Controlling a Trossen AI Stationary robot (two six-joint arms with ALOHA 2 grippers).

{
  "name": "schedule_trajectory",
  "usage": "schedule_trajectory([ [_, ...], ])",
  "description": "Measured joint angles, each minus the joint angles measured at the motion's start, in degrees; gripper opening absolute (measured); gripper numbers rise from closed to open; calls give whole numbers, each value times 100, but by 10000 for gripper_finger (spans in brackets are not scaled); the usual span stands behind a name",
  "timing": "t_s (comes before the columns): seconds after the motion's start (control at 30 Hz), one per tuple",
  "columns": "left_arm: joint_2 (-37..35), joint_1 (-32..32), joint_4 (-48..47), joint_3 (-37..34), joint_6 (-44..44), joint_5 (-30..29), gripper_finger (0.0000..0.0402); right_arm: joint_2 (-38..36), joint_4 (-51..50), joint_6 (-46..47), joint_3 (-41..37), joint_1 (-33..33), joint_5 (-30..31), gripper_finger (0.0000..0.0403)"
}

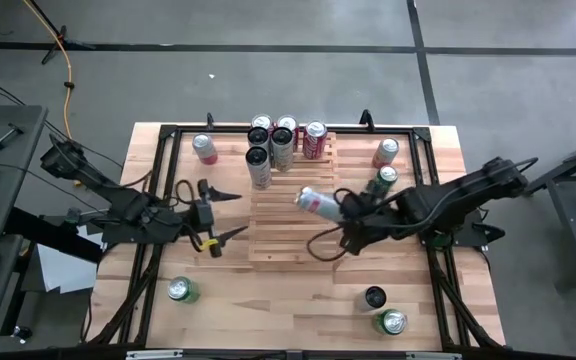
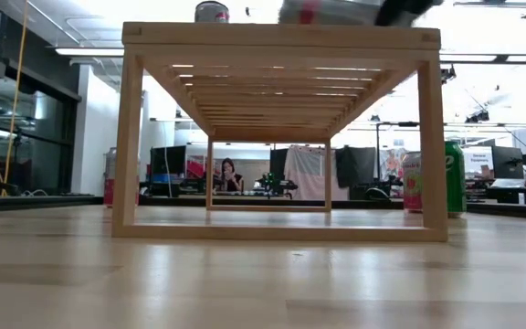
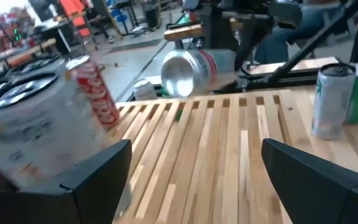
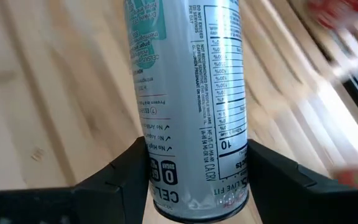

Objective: Place canned beverage on shelf
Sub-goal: Align the right peach vibe celsius soda can with the other peach vibe celsius soda can on the shelf

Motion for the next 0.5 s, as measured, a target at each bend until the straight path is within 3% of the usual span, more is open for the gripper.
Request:
schedule_trajectory([
  [0.2,551,250,747,0,896,131,351,323,821,-742,-2,0,-32,208],
  [0.5,1183,657,1658,-4,1233,317,351,366,1686,-1287,-4,10,-34,208],
])
